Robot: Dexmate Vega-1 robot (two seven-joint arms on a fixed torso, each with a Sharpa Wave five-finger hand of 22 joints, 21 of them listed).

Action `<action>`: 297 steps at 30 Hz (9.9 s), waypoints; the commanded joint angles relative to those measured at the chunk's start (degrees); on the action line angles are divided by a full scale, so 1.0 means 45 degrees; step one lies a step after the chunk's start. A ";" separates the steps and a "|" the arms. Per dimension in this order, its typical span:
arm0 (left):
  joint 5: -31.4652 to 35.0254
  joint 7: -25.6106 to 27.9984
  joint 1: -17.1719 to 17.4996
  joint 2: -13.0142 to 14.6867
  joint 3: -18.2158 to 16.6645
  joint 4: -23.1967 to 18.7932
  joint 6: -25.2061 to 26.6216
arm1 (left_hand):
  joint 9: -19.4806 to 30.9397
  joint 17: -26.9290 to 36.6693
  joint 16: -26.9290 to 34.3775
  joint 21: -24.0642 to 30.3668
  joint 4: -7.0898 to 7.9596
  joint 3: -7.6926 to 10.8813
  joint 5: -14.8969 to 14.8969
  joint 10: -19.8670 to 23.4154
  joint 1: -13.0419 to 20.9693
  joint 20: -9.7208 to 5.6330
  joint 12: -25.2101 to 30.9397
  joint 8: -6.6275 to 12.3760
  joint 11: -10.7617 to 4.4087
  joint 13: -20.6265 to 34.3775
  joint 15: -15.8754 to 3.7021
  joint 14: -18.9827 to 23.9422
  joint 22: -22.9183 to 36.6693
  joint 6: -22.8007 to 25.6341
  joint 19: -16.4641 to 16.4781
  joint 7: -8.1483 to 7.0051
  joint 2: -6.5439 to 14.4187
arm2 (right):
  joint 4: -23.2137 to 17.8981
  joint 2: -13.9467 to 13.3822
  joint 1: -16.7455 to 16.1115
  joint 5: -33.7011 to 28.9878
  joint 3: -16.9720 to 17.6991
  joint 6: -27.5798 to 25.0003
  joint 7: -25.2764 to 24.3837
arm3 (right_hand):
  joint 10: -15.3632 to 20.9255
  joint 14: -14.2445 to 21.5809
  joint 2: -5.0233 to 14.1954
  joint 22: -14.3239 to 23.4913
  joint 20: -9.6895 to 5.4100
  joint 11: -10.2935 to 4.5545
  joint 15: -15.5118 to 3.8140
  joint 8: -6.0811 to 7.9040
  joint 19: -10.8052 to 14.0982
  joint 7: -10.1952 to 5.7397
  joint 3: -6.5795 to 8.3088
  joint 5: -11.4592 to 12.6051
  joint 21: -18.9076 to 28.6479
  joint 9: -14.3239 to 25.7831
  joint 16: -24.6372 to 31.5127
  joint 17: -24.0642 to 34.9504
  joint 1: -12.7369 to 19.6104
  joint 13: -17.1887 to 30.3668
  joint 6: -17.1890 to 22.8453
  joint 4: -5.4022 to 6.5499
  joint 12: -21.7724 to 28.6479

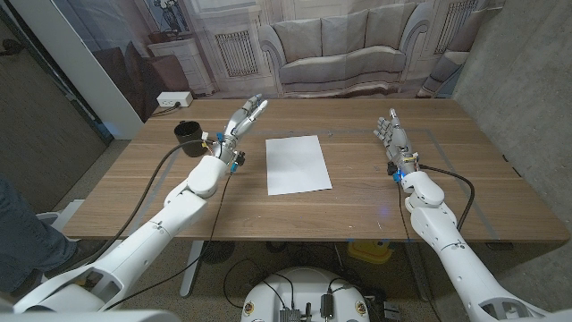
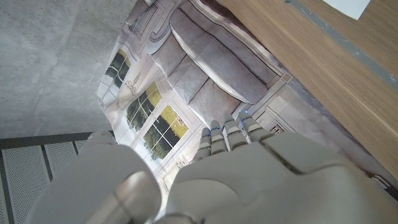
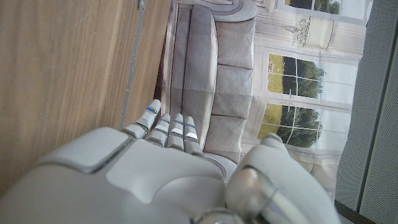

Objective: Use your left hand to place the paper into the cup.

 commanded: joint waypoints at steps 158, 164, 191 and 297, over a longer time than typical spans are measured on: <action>1.1654 -0.1042 0.0733 0.1854 0.1716 -0.7283 0.9932 | 0.0049 0.0140 0.0074 -0.1102 -0.1726 -0.2168 0.0813 0.4430 0.3542 0.2381 0.0208 0.1154 -0.1695 0.0175 -0.1337 0.3350 0.0108 0.8857 0.3954 -0.2909 -0.1119 | -0.0109 -0.0146 -0.0192 0.0435 0.0126 0.0149 0.0992 | 0.0740 0.0574 0.0785 0.0080 -0.0371 0.0069 -0.0003 0.0012 0.0832 -0.0178 0.0231 -0.0288 -0.1063 0.0066 -0.0014 0.0091 0.0807 0.0065 0.0875 -0.0657 0.0113; 1.1715 -0.1220 0.0696 0.1838 0.1743 -0.7279 0.9863 | 0.0039 0.0138 0.0093 -0.1051 -0.1818 -0.2300 0.0834 0.4768 0.3824 0.2417 0.0195 0.0596 -0.1678 0.0171 -0.1446 0.3666 0.0107 0.8124 0.4394 -0.3061 -0.1098 | -0.0096 -0.0164 -0.0186 0.0423 0.0128 0.0142 0.0995 | 0.0739 0.0569 0.0786 0.0082 -0.0370 0.0083 -0.0008 0.0008 0.0832 -0.0177 0.0223 -0.0291 -0.1106 0.0066 -0.0020 0.0089 0.0807 0.0065 0.0876 -0.0669 0.0109; 1.3665 -0.2051 0.0291 0.1345 0.2579 -0.6703 1.0512 | 0.0097 0.0176 -0.0045 -0.0929 -0.2001 -0.2493 0.0918 0.4294 0.4526 0.2470 -0.0224 -0.0357 -0.1764 0.0197 -0.1405 0.3827 0.0108 0.6676 0.5461 -0.3114 -0.0838 | -0.0021 -0.0112 -0.0060 0.0393 0.0122 0.0109 0.0915 | 0.0720 0.0556 0.0810 0.0090 -0.0350 0.0085 0.0008 -0.0001 0.0870 -0.0196 0.0189 -0.0305 -0.1230 0.0068 -0.0027 0.0093 0.0764 0.0066 0.0885 -0.0674 0.0089; 1.4178 -0.1842 0.0506 -0.0389 0.3140 -0.4224 0.9611 | 0.0189 0.0246 -0.0289 -0.1363 -0.1771 -0.3268 0.0905 0.2840 0.4803 0.3032 -0.0504 -0.0603 -0.1677 0.0253 -0.1060 0.2588 0.0134 0.4446 0.5398 -0.3101 -0.0328 | -0.0904 -0.0386 -0.0597 0.0376 0.0220 -0.0221 0.0379 | 0.0760 0.0580 0.0886 0.0112 -0.0319 0.0066 0.0012 -0.0019 0.1036 -0.0188 0.0078 -0.0320 -0.1732 0.0071 -0.0041 0.0081 0.0697 0.0068 0.0898 -0.0767 0.0072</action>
